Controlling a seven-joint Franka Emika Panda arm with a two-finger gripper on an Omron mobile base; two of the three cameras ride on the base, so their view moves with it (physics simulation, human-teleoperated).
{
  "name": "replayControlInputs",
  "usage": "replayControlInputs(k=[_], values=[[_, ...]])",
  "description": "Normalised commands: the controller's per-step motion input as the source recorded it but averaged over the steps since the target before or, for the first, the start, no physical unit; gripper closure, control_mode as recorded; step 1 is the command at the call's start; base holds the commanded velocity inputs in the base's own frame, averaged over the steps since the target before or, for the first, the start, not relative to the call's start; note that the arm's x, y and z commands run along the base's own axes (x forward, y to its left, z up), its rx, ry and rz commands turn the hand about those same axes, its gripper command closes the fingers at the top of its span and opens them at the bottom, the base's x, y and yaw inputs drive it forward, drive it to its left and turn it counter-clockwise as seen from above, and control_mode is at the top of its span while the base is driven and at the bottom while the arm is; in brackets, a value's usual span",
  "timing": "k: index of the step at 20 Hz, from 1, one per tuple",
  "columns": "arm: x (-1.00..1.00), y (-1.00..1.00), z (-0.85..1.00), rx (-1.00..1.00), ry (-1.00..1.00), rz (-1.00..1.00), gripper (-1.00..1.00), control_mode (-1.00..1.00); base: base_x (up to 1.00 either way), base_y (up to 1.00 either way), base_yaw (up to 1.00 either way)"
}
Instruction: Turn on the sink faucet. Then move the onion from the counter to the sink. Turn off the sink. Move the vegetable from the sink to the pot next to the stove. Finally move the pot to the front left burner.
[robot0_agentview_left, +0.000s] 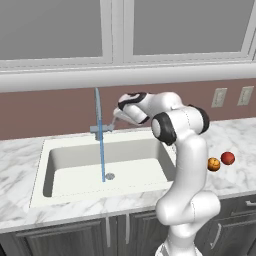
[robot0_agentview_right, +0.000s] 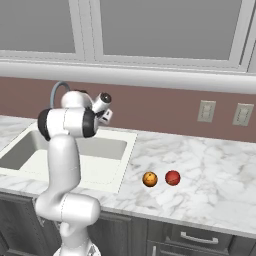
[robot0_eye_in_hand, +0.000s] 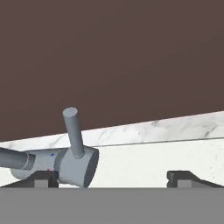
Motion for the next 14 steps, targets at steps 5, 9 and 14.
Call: replayControlInputs(k=[5, 9, 14], values=[[-0.60, -0.42, 0.15, 0.02, -0.01, 0.00, -1.00, -1.00, 0.00, 0.00, 0.00], [-0.75, -0.36, 0.18, 0.02, -0.01, -0.02, -1.00, -1.00, 0.00, 0.00, 0.00], [-0.83, -0.35, 0.16, 0.00, -0.04, -0.04, -1.00, -1.00, 0.00, 0.00, 0.00]])
